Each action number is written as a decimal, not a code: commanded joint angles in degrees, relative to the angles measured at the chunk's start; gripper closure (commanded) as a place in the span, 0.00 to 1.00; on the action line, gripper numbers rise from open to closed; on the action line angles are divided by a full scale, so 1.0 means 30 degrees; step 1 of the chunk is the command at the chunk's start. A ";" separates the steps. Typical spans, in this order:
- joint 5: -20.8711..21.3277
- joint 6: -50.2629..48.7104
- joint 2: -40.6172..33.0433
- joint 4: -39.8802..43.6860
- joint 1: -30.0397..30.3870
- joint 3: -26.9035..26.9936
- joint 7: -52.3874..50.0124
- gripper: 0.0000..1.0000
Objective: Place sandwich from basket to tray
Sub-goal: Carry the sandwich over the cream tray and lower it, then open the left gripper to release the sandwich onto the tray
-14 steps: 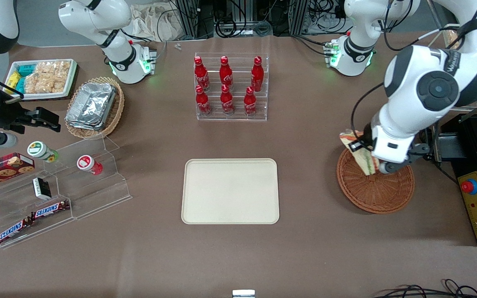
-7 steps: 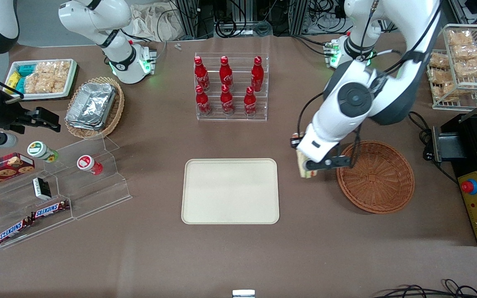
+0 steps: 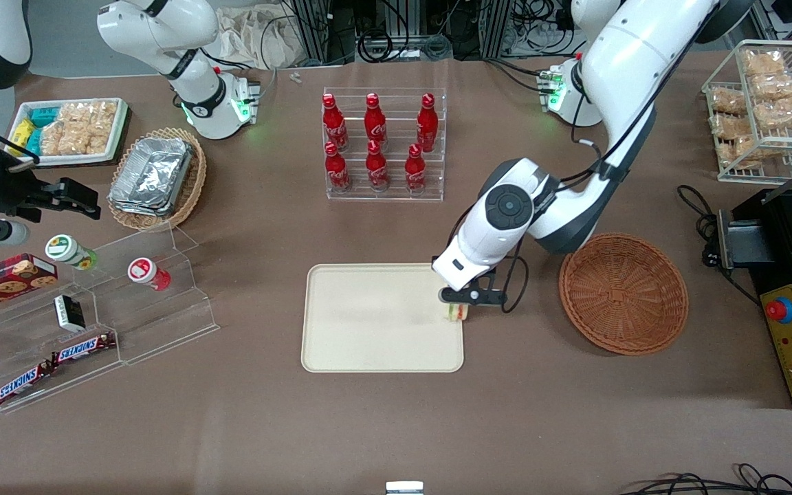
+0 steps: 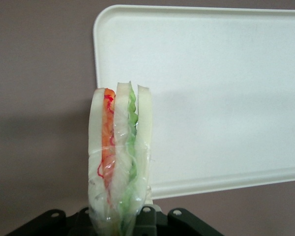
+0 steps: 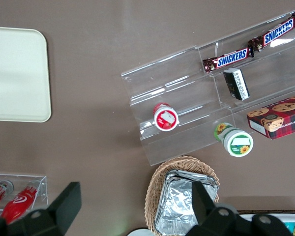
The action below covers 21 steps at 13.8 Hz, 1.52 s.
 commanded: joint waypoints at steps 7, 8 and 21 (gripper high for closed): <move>0.2625 0.0943 0.2960 0.2065 -0.0491 0.0049 -0.1317 0.96; 0.2742 0.1090 0.3136 0.2123 -0.0520 0.0049 -0.1492 0.95; 0.3798 -0.1185 0.0829 0.3470 -0.0286 0.0108 -0.4189 0.00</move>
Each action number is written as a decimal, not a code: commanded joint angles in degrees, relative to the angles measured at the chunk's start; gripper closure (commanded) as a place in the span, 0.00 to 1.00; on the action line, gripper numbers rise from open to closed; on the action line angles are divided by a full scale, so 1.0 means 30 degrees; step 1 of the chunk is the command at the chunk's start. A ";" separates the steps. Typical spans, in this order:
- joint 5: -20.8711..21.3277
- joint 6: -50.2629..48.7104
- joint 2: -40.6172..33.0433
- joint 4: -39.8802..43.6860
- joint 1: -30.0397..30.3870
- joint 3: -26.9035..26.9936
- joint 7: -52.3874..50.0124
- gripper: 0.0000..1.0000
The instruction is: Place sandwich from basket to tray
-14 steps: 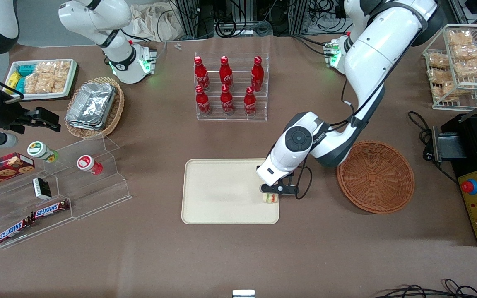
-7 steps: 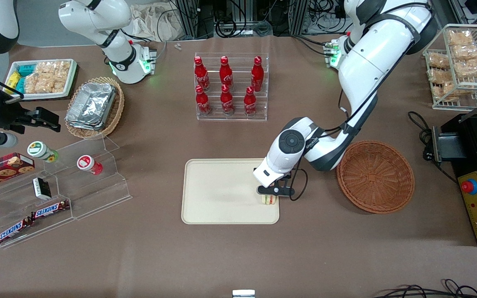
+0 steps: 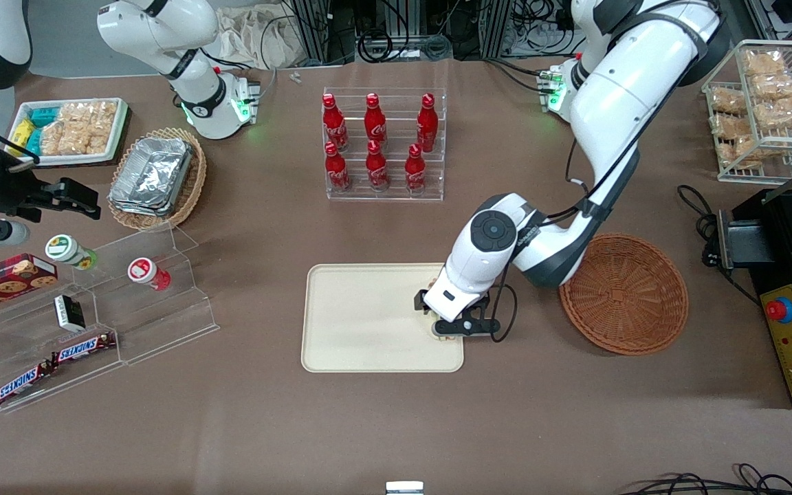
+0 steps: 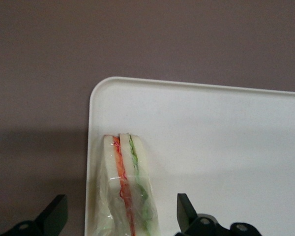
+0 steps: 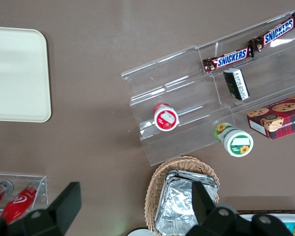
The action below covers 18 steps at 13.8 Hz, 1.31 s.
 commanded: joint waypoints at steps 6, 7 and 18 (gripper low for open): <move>-0.2774 -0.5051 -0.5116 -0.0083 -0.0010 0.2258 -0.0128 0.00; -0.3211 -0.5288 -0.5614 -0.0083 -0.0010 0.2756 -0.0099 0.00; -0.8754 -1.6736 -1.2000 -0.0257 0.3150 0.6335 1.0293 0.00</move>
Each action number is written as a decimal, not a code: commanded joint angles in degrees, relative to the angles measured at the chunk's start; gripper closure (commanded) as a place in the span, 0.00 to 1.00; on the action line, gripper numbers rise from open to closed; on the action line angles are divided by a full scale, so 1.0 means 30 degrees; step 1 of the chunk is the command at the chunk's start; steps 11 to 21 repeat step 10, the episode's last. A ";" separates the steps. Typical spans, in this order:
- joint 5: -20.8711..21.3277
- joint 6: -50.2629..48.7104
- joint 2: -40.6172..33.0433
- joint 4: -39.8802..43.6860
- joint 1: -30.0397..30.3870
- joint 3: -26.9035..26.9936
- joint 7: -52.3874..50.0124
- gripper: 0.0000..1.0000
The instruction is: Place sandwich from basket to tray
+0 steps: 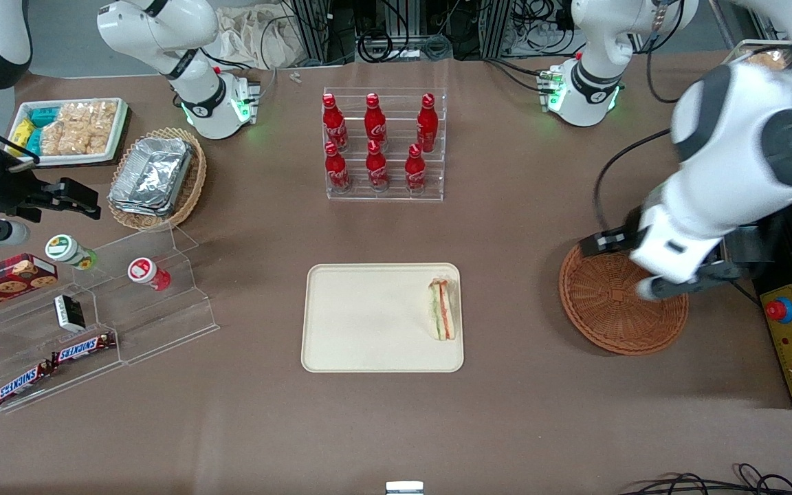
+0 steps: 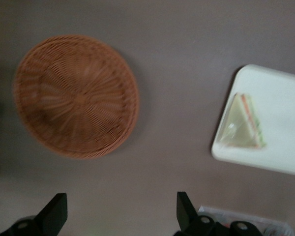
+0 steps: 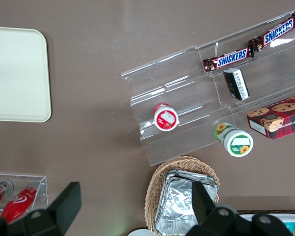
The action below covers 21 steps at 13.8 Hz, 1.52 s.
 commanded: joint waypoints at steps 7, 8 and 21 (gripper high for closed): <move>-0.0023 -0.3001 -0.4059 -0.1274 0.0757 0.0839 0.2410 0.00; 0.0006 -0.3031 -0.4001 -0.1215 0.0757 0.0839 0.2441 0.00; 0.0006 -0.3061 -0.4001 -0.1185 0.0757 0.0810 0.2471 0.00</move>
